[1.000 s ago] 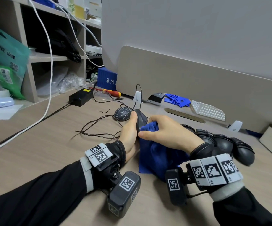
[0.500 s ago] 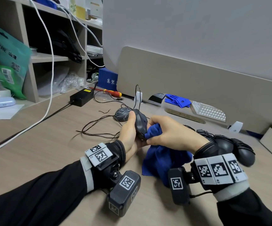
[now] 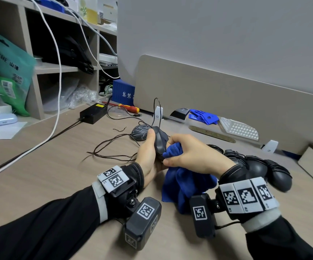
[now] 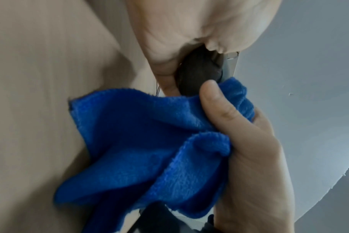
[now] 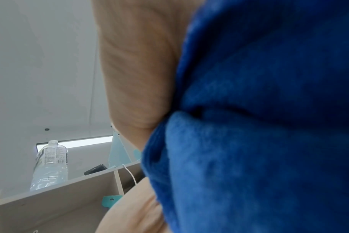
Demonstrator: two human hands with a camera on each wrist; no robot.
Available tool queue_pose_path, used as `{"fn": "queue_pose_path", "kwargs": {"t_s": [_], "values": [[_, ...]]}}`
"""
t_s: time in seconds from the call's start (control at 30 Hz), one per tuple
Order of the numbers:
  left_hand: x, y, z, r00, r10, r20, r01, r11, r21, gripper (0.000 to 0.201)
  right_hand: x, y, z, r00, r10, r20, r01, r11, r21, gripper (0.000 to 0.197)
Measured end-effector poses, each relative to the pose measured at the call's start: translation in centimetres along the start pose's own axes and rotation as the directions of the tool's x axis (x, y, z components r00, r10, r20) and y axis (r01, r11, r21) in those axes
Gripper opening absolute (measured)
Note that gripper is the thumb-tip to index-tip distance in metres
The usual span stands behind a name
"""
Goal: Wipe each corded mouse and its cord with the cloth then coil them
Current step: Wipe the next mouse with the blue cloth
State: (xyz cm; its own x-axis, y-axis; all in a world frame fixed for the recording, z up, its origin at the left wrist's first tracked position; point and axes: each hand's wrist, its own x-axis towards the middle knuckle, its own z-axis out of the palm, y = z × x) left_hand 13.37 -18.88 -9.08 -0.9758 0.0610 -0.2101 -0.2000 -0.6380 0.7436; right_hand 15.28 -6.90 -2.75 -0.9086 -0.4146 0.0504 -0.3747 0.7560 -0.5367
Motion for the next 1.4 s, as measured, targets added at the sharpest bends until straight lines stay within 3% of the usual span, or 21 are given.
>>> {"fn": "queue_pose_path", "kwargs": {"t_s": [0.17, 0.4, 0.5, 0.63, 0.7, 0.87, 0.97, 1.2, 1.4], "values": [[0.4, -0.4, -0.4, 1.0, 0.025, -0.012, -0.024, 0.998, 0.061, 0.061, 0.1, -0.1, 0.8, 0.994, 0.038, -0.107, -0.035, 0.999, 0.026, 0.034], [0.9, -0.5, -0.2, 0.998, 0.062, -0.014, -0.062, 0.998, 0.008, 0.054, 0.1, -0.1, 0.1, 0.999, 0.051, -0.013, -0.051, 0.999, 0.017, 0.025], [1.1, -0.6, -0.4, 0.995, 0.101, -0.025, -0.1, 0.995, 0.029, 0.056, 0.3, 0.1, 0.5, 0.996, 0.074, -0.055, -0.071, 0.996, 0.061, 0.025], [0.9, -0.9, -0.5, 0.991, 0.131, 0.025, -0.133, 0.987, 0.087, 0.059, 0.5, 0.6, 0.9, 0.978, 0.139, -0.155, -0.118, 0.984, 0.135, 0.04], [1.1, -1.0, -0.5, 0.99, 0.138, 0.044, -0.141, 0.986, 0.086, 0.063, 0.5, 0.6, 0.8, 0.981, 0.142, -0.131, -0.127, 0.985, 0.114, 0.039], [1.4, -0.7, -0.6, 0.993, 0.105, 0.046, -0.109, 0.99, 0.088, 0.054, 0.1, 0.4, 0.0, 0.995, 0.095, -0.016, -0.094, 0.993, 0.072, 0.025], [1.1, -0.5, -0.7, 0.996, 0.067, 0.053, -0.07, 0.996, 0.054, 0.06, -0.1, 0.9, -0.6, 0.998, 0.063, 0.009, -0.064, 0.985, 0.157, 0.023], [1.0, 0.7, -1.4, 0.989, -0.044, 0.141, 0.048, 0.999, -0.024, 0.066, 0.0, 1.9, -2.0, 0.96, 0.074, -0.27, 0.031, 0.931, 0.363, 0.028], [0.9, 0.7, -1.3, 0.993, -0.046, 0.105, 0.046, 0.999, 0.001, 0.034, -0.2, 1.1, -1.8, 0.981, -0.163, -0.105, 0.186, 0.947, 0.261, 0.02]]}}
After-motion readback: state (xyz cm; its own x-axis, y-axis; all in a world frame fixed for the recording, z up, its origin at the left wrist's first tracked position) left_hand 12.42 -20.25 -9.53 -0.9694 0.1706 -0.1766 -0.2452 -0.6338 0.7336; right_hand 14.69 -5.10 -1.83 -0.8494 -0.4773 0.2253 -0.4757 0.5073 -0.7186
